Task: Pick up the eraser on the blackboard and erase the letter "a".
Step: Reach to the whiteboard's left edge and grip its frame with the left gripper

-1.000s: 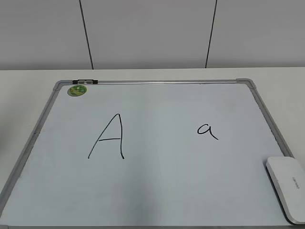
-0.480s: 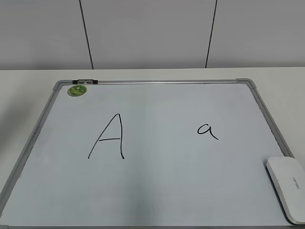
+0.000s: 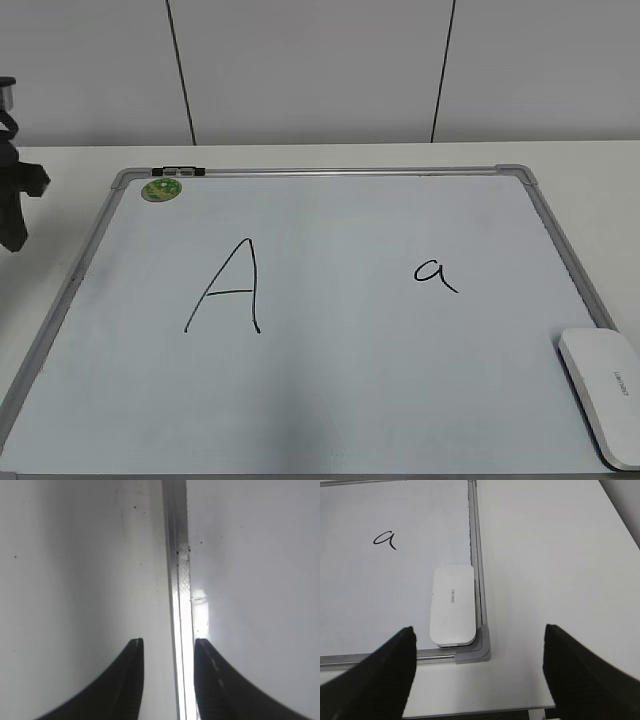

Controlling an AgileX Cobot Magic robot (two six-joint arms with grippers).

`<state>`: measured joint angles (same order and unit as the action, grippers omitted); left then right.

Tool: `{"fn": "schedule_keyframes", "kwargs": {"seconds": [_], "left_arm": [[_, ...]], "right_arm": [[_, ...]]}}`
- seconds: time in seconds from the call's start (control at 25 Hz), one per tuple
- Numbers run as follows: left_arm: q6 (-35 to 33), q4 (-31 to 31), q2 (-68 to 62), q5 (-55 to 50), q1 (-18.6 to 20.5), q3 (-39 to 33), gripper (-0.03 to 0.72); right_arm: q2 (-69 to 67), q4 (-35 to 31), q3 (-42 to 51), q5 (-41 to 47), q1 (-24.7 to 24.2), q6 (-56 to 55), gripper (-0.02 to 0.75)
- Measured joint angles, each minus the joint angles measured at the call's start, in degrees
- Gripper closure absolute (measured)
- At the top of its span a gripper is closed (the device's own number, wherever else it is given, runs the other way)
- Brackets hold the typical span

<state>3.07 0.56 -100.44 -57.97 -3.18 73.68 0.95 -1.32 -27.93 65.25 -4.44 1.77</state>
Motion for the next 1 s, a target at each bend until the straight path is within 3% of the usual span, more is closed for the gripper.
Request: {"fn": "schedule_keyframes", "kwargs": {"seconds": [1.0], "left_arm": [[-1.57,0.07,-19.71,4.47,0.00,7.50,0.445]], "right_arm": [[0.00,0.00,0.00,0.10,0.00,0.00,0.152]]}}
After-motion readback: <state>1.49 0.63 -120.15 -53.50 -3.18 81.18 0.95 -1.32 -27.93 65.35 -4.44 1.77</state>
